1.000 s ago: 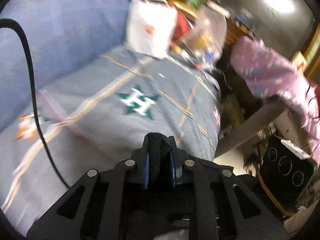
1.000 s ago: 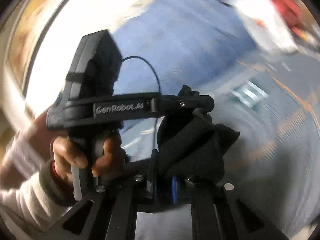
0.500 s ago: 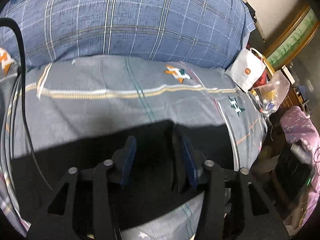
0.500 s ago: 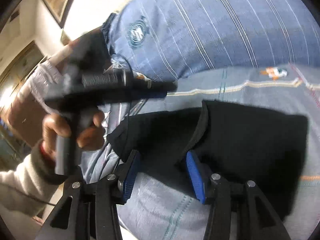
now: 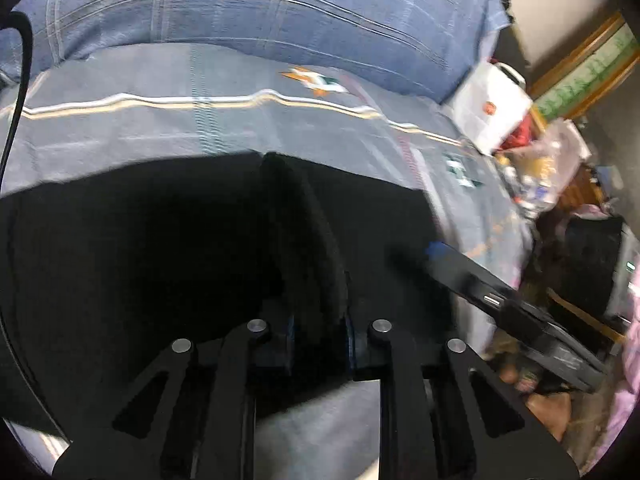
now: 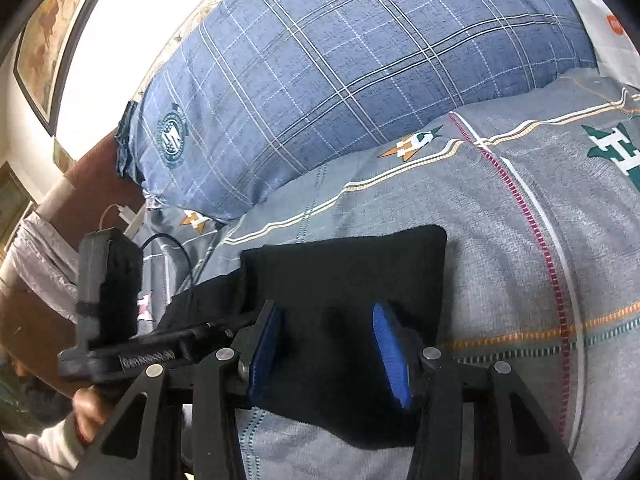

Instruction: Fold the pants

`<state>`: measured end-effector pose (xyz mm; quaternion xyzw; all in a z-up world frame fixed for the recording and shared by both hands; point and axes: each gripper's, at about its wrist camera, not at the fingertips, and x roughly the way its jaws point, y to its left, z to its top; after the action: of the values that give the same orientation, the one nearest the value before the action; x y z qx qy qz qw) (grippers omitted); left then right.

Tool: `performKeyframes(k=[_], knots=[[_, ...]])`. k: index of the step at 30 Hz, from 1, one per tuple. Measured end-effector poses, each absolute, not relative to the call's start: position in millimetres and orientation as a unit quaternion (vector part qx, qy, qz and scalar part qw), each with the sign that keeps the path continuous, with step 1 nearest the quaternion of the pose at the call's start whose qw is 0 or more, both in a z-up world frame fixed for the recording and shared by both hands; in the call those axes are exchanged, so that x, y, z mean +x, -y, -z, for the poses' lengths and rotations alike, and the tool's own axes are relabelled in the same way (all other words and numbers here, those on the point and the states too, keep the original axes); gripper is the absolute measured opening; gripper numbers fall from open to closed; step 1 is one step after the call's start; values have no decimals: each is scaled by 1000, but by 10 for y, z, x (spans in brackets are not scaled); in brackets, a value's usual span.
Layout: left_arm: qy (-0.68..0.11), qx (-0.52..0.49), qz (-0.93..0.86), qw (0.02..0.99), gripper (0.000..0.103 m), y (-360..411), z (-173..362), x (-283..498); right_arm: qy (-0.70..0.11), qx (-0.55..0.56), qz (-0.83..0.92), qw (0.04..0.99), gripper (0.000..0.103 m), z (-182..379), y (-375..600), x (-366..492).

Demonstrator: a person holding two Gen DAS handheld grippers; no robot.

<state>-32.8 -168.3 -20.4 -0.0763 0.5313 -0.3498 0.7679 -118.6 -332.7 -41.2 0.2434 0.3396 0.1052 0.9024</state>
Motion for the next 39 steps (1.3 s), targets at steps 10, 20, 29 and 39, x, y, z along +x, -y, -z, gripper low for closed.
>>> performKeyframes(k=[10,20,29,39], knots=[[-528,-59,292,795,18,1582,301,-432,-356,201,-90,908,46,572,3254,-999],[-487,-62,228,841,50,1072,49,-545,-358,171,-132,908,46,368,2847,-970],[-448,-41,146,881,51,292,-234,-673,-392,121,-146,900,45,520,2333,-760],[-449,-140,103,876,66,-488,-201,-772,-395,139,-153,895,45,558,2301,-753]])
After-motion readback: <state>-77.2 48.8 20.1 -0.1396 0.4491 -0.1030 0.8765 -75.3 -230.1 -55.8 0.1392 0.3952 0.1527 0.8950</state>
